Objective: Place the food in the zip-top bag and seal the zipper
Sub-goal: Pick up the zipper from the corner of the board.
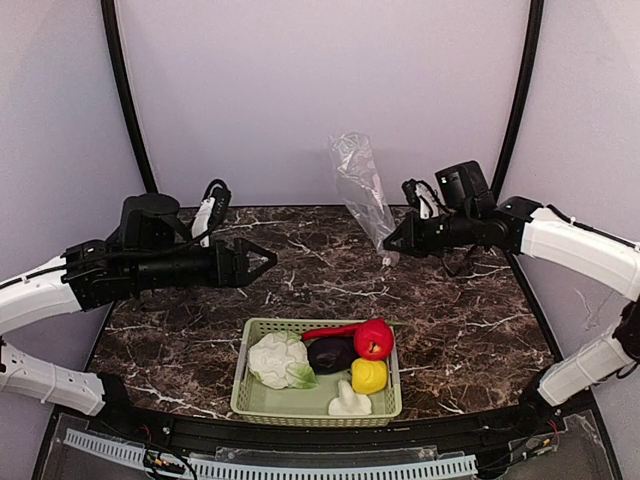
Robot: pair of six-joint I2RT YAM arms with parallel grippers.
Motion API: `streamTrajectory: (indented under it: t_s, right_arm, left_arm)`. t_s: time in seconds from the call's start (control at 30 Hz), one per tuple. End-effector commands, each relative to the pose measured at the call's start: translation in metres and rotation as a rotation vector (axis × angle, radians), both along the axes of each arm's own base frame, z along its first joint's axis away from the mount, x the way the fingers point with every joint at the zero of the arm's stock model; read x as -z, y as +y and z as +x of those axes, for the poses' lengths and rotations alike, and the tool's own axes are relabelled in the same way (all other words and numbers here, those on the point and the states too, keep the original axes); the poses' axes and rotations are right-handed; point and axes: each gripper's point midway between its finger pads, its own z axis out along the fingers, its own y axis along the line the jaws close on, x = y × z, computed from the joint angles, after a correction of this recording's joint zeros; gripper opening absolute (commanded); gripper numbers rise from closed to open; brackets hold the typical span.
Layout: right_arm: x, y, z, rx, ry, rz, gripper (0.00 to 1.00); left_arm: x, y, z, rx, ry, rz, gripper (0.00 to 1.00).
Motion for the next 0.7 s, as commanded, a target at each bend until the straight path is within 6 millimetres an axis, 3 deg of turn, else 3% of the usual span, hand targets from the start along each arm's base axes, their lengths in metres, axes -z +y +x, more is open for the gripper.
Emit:
streamTrajectory:
  t_s: [0.0,0.17,0.3,0.67]
  right_arm:
    - [-0.026,0.047,-0.006,-0.055,-0.026,0.093,0.00]
    - [-0.035,0.091,-0.024,-0.133,-0.013,0.135,0.00]
    - [-0.035,0.114,-0.034,-0.183,-0.017,0.139,0.00]
    - [-0.035,0.147,-0.051,-0.262,-0.004,0.174,0.00]
  left_arm:
    - [-0.009,-0.031,-0.001,-0.010,0.027,-0.105,0.89]
    - [0.000,-0.068,-0.013,0.051,0.072,-0.142,0.89]
    - [0.008,-0.083,-0.011,0.056,0.093,-0.165,0.88]
    - [0.028,-0.064,-0.004,-0.051,0.115,-0.142,0.77]
